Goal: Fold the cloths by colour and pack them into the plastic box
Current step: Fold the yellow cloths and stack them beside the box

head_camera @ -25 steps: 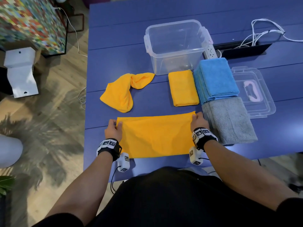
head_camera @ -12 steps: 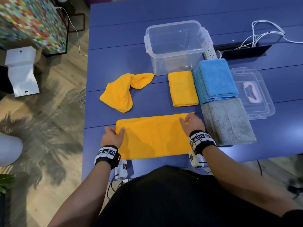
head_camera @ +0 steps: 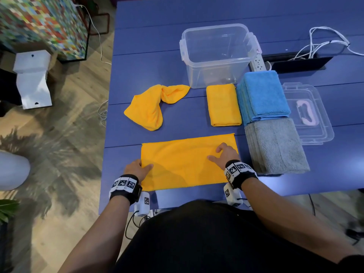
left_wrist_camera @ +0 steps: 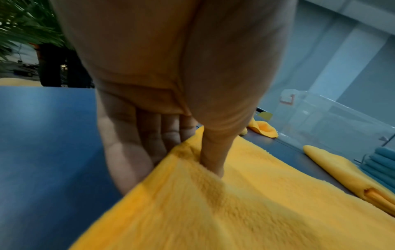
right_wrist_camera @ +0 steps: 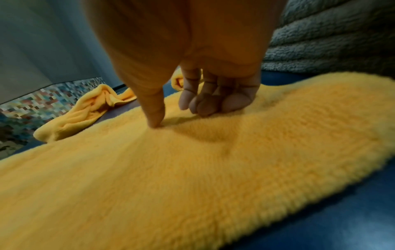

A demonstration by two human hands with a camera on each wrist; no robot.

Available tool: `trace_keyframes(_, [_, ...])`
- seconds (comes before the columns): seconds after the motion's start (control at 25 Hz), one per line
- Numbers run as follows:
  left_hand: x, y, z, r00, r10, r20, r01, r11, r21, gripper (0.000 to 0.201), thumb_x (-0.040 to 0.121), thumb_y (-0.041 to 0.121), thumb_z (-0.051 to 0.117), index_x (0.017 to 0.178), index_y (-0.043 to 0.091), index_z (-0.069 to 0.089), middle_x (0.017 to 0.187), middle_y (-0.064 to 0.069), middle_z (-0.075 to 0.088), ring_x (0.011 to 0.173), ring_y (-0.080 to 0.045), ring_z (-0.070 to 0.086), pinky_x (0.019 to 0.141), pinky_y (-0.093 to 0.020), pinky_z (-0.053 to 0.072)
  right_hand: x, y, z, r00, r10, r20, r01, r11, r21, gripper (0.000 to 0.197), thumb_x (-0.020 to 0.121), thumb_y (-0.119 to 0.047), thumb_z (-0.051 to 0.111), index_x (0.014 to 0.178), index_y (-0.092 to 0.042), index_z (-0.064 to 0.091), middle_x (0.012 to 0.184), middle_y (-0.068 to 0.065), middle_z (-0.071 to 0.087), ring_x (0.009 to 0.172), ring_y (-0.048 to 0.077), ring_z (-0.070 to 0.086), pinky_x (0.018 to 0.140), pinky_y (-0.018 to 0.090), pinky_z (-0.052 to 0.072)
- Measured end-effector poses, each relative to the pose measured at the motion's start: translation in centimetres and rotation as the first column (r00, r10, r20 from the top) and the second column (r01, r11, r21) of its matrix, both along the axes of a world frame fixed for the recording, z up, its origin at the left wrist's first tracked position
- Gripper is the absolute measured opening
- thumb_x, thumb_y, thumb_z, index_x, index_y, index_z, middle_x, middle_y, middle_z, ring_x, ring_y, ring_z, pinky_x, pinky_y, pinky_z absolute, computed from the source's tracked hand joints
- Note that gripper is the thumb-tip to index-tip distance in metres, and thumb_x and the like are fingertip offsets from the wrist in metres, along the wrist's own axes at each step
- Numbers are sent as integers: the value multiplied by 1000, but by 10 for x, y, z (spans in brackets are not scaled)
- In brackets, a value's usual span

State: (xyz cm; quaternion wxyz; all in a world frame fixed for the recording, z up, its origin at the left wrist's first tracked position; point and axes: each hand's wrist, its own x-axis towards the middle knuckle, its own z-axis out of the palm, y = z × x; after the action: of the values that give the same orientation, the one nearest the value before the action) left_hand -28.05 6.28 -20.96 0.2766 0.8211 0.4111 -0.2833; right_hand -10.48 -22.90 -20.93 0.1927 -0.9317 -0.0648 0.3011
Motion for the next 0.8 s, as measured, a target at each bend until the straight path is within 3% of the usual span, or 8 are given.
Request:
trace_keyframes(0.04, [-1,-4,0,999,40,23,-40,999,-10,53,95,50,51,126,8,49,120,-16,59,106,-34,58,74,-35,42,0,-5,2,999,29,-27,-29,999,-26,42,76,-53,72,95,-22,50,92,-1,55,83,19,57,61,30,44])
trace_keyframes(0.08, [-3,-7,-1,995,83,63,-82,996,-22,55,96,48,51,132,7,44,125,-17,57,111,-37,56,77,-37,42,-1,-10,4,997,55,-61,-58,997,-54,44,73,-54,74,92,-22,51,90,-1,56,82,18,57,63,30,46])
trace_keyframes(0.24, [-10,-11,-10,947,155,280,-182,981,73,35,98,37,52,115,7,43,110,-22,61,90,-39,59,68,-39,42,-6,-23,6,973,184,-138,-202,971,-129,56,63,-49,83,100,-26,48,103,-2,50,88,19,55,76,36,49])
trace_keyframes(0.36, [-9,-17,-11,926,183,330,-247,955,164,39,96,41,52,112,7,44,115,-19,54,93,-42,58,69,-41,41,-10,-21,7,970,201,-138,-224,959,-173,60,61,-41,86,103,-30,44,108,-2,45,98,20,50,86,40,47])
trace_keyframes(0.48, [0,-20,-4,959,182,215,-231,946,227,59,88,60,55,113,7,47,123,-16,47,111,-38,50,85,-47,45,-11,-22,8,984,97,-152,-115,987,-113,61,66,-39,83,107,-27,41,108,0,48,86,21,56,68,36,51])
trace_keyframes(0.6, [11,-17,-6,995,95,38,-101,979,180,74,87,64,52,129,4,47,136,-19,42,126,-37,42,99,-49,41,-10,-25,9,993,-86,-80,81,994,-73,60,76,-48,73,117,-24,36,95,3,55,74,23,60,57,32,49])
trace_keyframes(0.68, [14,-15,-7,993,99,56,-106,986,129,72,90,59,54,133,3,44,139,-19,42,123,-38,47,96,-47,43,-7,-19,9,995,-98,-3,97,991,-95,59,83,-49,64,127,-24,34,91,5,58,71,23,59,56,31,48])
trace_keyframes(0.8, [18,-19,0,942,277,188,-286,958,20,65,86,45,69,128,5,40,128,-17,52,108,-37,57,80,-41,47,1,-7,4,998,-54,15,54,999,-2,71,89,-40,61,147,-32,21,105,8,60,76,22,57,59,31,47])
